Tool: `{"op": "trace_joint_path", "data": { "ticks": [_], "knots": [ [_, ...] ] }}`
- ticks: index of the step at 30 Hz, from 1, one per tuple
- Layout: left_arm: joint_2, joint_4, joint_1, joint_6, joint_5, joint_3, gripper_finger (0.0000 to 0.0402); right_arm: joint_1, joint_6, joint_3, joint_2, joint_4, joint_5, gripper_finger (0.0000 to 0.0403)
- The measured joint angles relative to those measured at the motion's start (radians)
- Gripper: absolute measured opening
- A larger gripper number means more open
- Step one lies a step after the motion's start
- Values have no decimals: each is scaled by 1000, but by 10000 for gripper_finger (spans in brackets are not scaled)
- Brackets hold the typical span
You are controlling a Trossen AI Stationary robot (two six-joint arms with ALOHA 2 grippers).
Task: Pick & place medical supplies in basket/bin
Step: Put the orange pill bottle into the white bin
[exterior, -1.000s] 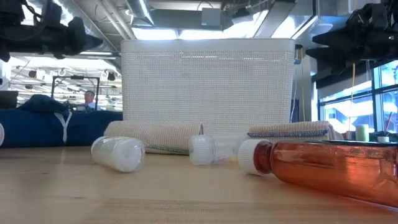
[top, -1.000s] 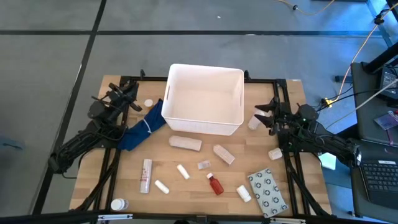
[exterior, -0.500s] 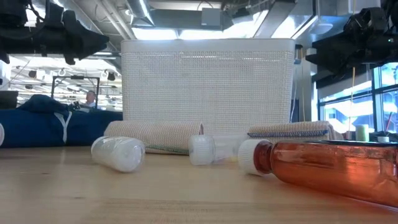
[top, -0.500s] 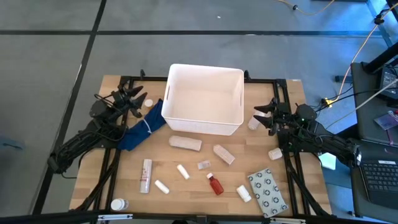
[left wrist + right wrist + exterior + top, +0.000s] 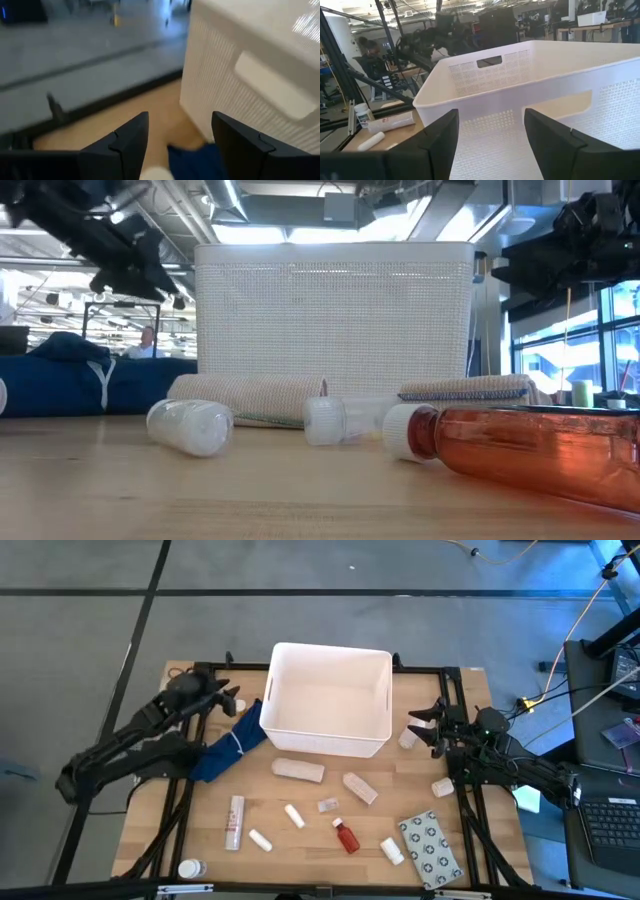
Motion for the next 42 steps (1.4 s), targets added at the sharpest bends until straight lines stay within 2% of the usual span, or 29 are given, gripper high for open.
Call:
{"op": "trace_joint_path", "data": {
  "ticks": [9,17,23,31,36,42],
  "knots": [
    [355,-96,0,-11,0,89,209,0,-9,0,0,0,0,227],
    [537,-104,0,35,-5,131,209,0,-8,0,0,-1,0,227],
    [567,-94,0,179,-8,160,209,0,-9,0,0,-1,0,227],
    [554,-94,0,185,-1,166,209,0,-10,0,0,-1,0,227],
    [554,-73,0,214,-35,166,209,0,-5,0,0,-1,0,227],
    [554,-14,0,335,-44,166,215,0,33,0,0,-1,0,227]
  ]
}}
